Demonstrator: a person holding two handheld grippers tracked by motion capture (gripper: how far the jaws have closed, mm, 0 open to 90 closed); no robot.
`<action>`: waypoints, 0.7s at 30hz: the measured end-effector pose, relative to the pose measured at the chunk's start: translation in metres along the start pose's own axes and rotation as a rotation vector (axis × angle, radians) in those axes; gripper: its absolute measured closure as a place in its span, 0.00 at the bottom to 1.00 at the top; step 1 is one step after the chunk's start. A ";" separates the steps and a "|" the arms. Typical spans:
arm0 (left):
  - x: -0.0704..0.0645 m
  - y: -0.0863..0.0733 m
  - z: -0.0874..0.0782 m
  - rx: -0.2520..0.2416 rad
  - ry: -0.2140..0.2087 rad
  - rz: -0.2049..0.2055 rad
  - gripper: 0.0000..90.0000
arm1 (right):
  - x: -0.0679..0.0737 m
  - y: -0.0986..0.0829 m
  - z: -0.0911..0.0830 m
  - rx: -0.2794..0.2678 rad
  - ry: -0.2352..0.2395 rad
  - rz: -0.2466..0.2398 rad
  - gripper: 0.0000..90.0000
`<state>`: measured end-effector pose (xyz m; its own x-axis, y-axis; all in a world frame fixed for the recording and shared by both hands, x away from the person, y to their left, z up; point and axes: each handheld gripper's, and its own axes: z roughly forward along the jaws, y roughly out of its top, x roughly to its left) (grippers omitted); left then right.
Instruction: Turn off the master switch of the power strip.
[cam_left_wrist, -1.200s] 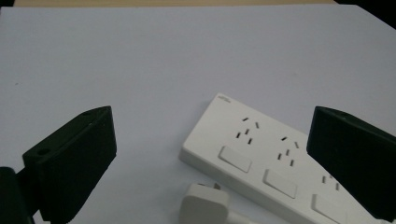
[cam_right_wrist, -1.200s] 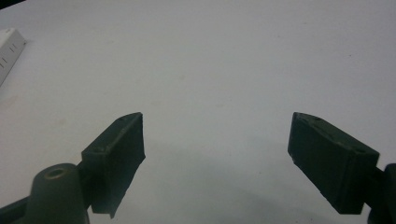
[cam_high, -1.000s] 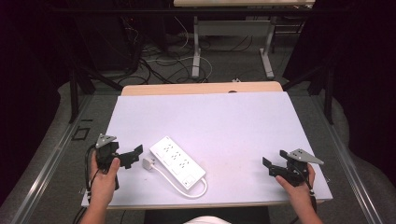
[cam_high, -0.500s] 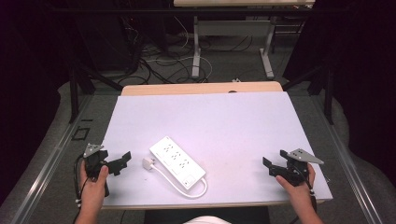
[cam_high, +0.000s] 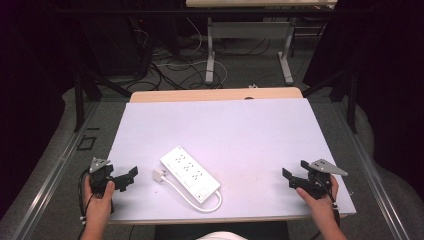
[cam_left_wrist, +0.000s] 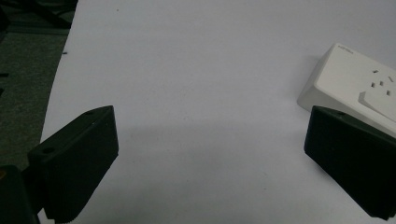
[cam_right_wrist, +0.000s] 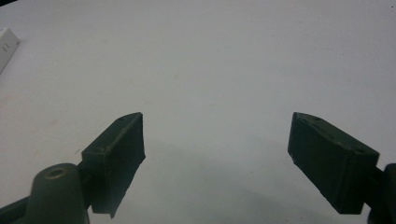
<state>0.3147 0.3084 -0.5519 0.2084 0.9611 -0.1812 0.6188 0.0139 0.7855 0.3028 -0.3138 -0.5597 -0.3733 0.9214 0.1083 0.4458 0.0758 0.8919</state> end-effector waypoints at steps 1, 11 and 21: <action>0.001 -0.001 0.001 -0.004 -0.005 0.001 0.03 | 0.000 0.000 0.000 0.001 0.001 0.004 0.20; 0.003 -0.007 0.009 0.034 0.002 0.009 0.03 | 0.000 0.000 0.001 -0.011 0.003 -0.003 0.20; 0.002 -0.008 0.011 0.044 -0.002 0.003 0.05 | 0.001 0.000 0.001 -0.008 0.005 -0.001 0.20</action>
<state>0.3182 0.3069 -0.5648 0.2117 0.9606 -0.1800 0.6511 -0.0013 0.7590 0.3035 -0.3125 -0.5604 -0.3775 0.9195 0.1098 0.4389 0.0732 0.8955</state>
